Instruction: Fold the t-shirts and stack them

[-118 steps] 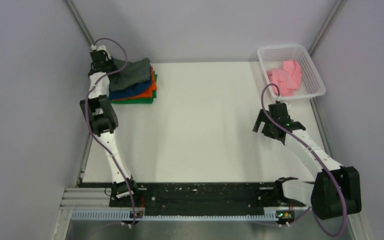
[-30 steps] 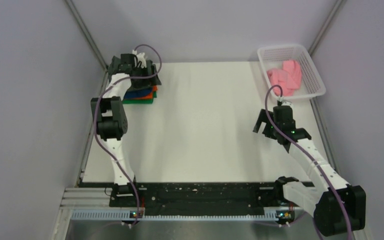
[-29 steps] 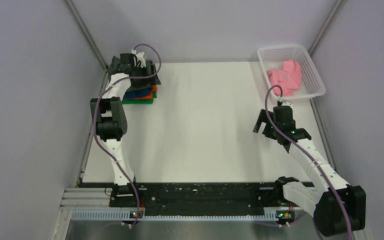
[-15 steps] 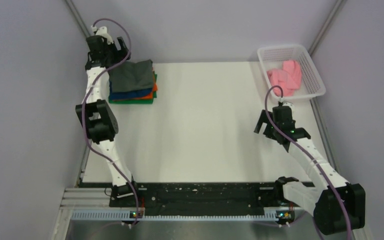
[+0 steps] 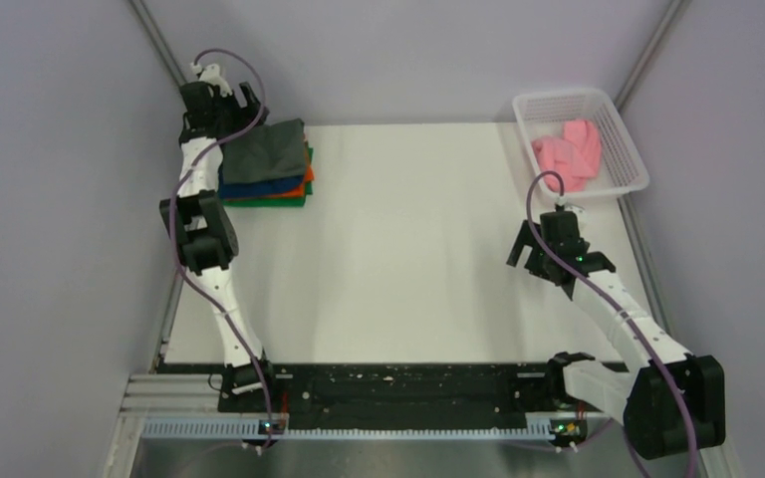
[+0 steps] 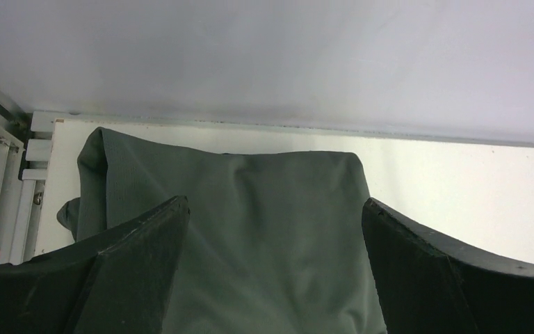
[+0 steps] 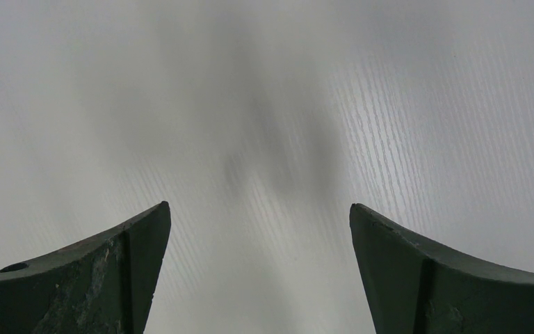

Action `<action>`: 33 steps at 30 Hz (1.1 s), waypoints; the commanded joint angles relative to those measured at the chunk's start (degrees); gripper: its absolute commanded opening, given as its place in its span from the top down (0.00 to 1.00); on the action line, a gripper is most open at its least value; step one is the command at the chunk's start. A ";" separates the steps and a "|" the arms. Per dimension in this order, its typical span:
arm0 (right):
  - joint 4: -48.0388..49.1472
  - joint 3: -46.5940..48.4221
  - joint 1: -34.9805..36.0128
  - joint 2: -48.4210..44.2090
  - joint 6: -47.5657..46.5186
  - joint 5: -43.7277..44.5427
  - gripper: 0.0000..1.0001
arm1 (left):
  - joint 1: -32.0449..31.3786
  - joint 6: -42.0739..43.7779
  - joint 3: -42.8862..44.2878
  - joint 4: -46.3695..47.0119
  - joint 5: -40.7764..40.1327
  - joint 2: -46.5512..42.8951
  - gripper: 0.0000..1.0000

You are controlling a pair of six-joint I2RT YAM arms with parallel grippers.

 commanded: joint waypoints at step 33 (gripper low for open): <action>2.45 1.88 -0.45 -6.89 -1.72 2.90 0.01 | -0.41 -20.62 -24.73 7.14 -10.57 -22.84 0.01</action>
